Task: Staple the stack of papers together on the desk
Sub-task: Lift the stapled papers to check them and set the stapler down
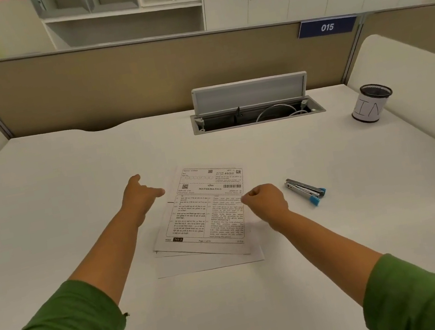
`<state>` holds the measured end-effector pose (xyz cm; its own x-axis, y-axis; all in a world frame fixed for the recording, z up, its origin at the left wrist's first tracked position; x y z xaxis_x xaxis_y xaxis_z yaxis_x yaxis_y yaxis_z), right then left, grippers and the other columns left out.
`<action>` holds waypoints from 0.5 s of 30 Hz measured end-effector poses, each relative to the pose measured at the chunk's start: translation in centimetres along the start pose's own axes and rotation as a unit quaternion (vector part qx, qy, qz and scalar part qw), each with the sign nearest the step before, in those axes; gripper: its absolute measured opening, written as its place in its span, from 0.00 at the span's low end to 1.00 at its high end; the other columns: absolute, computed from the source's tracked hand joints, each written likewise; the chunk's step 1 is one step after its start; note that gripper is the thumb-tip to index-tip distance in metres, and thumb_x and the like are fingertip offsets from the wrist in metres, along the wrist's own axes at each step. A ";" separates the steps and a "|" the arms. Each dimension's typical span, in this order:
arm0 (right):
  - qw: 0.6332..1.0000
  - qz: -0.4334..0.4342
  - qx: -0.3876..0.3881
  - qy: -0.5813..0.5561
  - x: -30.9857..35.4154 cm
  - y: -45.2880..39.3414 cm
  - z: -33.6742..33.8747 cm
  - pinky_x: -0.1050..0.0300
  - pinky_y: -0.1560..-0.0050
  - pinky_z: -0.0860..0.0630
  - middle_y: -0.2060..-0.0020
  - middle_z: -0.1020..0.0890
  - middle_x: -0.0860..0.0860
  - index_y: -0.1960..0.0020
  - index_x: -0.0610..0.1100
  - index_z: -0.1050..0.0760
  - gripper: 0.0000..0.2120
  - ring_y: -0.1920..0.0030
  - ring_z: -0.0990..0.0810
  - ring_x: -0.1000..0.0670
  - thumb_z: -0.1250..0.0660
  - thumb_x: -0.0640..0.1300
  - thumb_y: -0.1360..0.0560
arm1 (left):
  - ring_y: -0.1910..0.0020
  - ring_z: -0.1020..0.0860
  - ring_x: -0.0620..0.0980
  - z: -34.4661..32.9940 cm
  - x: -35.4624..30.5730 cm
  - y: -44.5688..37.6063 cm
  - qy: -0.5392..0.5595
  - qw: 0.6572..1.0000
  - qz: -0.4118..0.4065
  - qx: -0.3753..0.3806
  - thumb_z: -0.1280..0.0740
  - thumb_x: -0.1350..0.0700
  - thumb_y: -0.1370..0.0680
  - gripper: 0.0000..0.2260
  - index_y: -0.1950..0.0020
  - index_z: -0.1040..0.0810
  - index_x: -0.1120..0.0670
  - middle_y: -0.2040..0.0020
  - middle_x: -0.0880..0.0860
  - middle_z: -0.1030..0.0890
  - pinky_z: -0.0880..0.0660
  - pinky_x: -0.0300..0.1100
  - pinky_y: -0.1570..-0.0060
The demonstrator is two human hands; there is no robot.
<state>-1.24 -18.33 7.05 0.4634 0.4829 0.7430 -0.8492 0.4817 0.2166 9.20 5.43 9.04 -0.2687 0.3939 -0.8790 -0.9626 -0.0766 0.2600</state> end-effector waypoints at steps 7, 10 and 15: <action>0.996 0.004 -0.051 -0.067 0.5 0.1 2.9 0.51 0.55 0.23 0.62 0.18 0.49 0.68 0.44 0.25 0.10 0.63 0.23 0.49 0.33 0.44 0.28 | 0.32 0.34 0.58 -2.4 -0.3 -0.1 -0.022 0.998 -0.023 0.047 0.30 0.62 0.28 0.36 0.26 0.45 0.56 0.28 0.61 0.35 0.34 0.47 0.40; 0.993 -0.006 -0.058 -0.101 0.0 0.1 4.3 0.57 0.63 0.25 0.60 0.18 0.43 0.56 0.34 0.21 0.11 0.65 0.24 0.49 0.33 0.43 0.28 | 0.35 0.30 0.58 -4.2 -0.7 0.3 -0.020 0.996 -0.033 0.078 0.30 0.63 0.28 0.35 0.26 0.45 0.57 0.30 0.61 0.32 0.34 0.44 0.49; 0.987 -0.006 -0.058 -0.150 -1.7 -0.6 7.1 0.62 0.69 0.29 0.62 0.19 0.43 0.56 0.33 0.21 0.11 0.63 0.24 0.48 0.32 0.43 0.29 | 0.38 0.27 0.58 -7.5 -1.4 1.2 -0.029 0.993 -0.049 0.107 0.30 0.63 0.28 0.33 0.27 0.42 0.57 0.31 0.61 0.31 0.30 0.45 0.47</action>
<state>-3.30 -24.62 10.17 0.3619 0.2469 0.8989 -0.8017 0.5745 0.1649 8.16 -2.08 7.63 -0.1653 0.4421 -0.8816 -0.9529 0.1587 0.2583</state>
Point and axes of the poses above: each hand's wrist, its own y-axis away from the middle knuckle, its own z-axis out of the back of the hand, x = y × z, the point moved 1 cm from there along -y, towards the middle knuckle
